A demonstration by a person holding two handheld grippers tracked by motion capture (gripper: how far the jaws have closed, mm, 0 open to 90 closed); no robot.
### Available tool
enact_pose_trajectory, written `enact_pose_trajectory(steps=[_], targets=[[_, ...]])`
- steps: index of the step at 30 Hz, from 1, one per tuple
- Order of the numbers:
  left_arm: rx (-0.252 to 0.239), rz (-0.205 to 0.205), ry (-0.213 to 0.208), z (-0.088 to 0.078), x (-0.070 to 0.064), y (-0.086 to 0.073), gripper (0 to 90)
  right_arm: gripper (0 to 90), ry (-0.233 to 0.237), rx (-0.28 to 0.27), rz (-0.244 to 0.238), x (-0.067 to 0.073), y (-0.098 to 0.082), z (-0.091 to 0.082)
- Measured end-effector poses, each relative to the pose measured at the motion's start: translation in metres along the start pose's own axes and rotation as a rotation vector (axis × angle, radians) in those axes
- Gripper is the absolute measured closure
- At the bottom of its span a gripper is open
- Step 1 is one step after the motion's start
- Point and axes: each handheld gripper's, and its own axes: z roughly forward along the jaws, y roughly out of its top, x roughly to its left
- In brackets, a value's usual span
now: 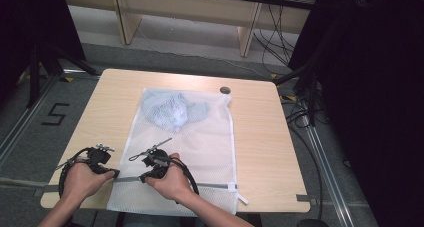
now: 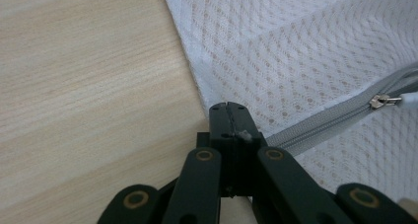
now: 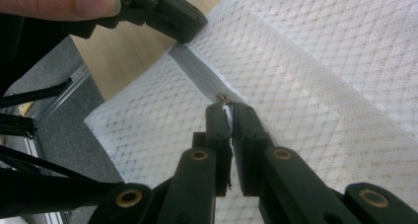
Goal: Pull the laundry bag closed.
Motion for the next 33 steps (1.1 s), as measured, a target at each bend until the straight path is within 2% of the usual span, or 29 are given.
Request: enact_pose_trajectory(steps=[4,5,7,8,12,13,20,24,25,26,30,31,32,33], targets=[[-0.001,-0.001,0.000,0.000,0.000,0.000,89.9,87.0,-0.003,0.001,-0.003,-0.001,-0.001,-0.001],[0.014,0.016,-0.007,-0.001,0.001,0.000,89.9,87.0,0.004,0.001,-0.002,-0.001,-0.001,-0.002],[-0.001,-0.005,-0.001,0.000,0.000,0.000,89.9,87.0,-0.002,-0.001,-0.003,-0.002,-0.001,-0.003],[0.015,0.013,-0.006,-0.001,0.001,0.000,89.9,87.0,-0.003,-0.001,0.004,-0.002,-0.002,-0.003],[0.002,0.001,-0.002,0.000,0.000,0.000,89.9,87.0,-0.012,0.008,-0.010,-0.004,-0.003,-0.004],[0.014,0.012,-0.007,-0.001,0.001,0.000,89.9,87.0,-0.010,0.002,0.004,-0.004,-0.003,-0.005],[0.015,0.020,-0.008,-0.001,0.001,0.000,89.9,87.0,-0.008,-0.003,0.000,-0.004,-0.004,-0.008],[0.015,0.018,-0.006,-0.001,0.001,0.000,89.9,87.0,-0.015,0.008,0.010,-0.005,-0.005,-0.010],[0.003,0.004,-0.003,0.000,0.000,0.000,89.9,87.0,-0.013,0.000,-0.002,-0.005,-0.005,-0.011],[0.009,0.012,-0.004,-0.001,0.000,0.000,89.9,87.0,-0.008,0.004,0.012,-0.004,-0.005,-0.011],[0.013,0.015,-0.004,-0.001,0.001,0.000,89.9,87.0,-0.010,0.000,-0.005,-0.007,-0.006,-0.012],[0.014,0.016,-0.004,-0.001,0.001,0.000,89.9,87.0,-0.015,0.000,0.006,-0.007,-0.006,-0.013],[0.013,0.016,-0.004,-0.001,0.001,0.000,89.9,87.0,-0.035,0.012,-0.006,-0.008,-0.007,-0.013],[0.014,0.016,-0.004,-0.001,0.001,0.000,89.8,87.0,-0.022,0.004,0.004,-0.007,-0.007,-0.013]])
